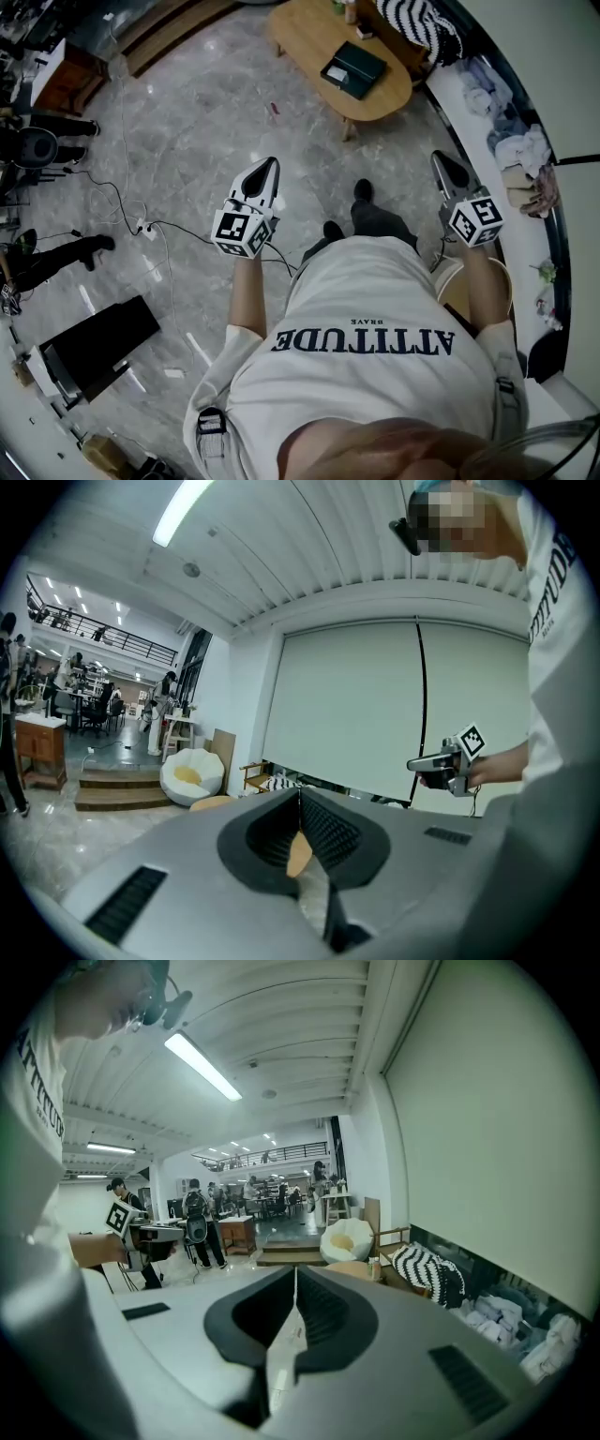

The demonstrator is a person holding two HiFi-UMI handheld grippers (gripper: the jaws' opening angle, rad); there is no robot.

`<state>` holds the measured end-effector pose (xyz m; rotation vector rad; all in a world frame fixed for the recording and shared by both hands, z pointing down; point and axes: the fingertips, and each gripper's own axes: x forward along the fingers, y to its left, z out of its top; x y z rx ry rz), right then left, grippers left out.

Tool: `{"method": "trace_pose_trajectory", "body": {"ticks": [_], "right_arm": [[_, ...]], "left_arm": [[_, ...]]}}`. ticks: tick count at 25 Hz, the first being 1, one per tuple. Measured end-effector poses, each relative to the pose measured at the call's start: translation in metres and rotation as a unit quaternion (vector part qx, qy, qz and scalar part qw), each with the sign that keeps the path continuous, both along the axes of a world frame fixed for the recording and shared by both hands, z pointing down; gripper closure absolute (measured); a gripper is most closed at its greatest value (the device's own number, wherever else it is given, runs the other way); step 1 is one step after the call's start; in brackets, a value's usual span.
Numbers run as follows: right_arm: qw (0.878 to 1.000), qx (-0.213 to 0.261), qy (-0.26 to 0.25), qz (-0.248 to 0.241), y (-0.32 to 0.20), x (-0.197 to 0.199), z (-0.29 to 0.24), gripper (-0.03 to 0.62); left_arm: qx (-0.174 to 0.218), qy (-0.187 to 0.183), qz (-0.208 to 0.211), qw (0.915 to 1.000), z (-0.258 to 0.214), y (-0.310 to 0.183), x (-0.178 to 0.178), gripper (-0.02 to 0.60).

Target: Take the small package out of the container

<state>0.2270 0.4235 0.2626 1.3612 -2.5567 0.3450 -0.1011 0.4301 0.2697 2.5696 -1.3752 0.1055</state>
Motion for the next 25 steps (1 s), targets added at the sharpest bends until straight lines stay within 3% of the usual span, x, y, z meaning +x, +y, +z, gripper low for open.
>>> {"method": "trace_pose_trajectory", "body": {"ticks": [10,25], "right_arm": [[0.999,-0.009,-0.010,-0.029,-0.071,-0.007,0.010,0.572],[0.997,-0.027,-0.021,-0.069,-0.214,0.009,0.021,0.571]], "left_arm": [[-0.006,0.002,-0.022,0.9997,0.005,-0.050,0.002,0.558],[-0.017,-0.014,-0.045,0.9988,0.007,-0.172,0.033,0.558]]}}
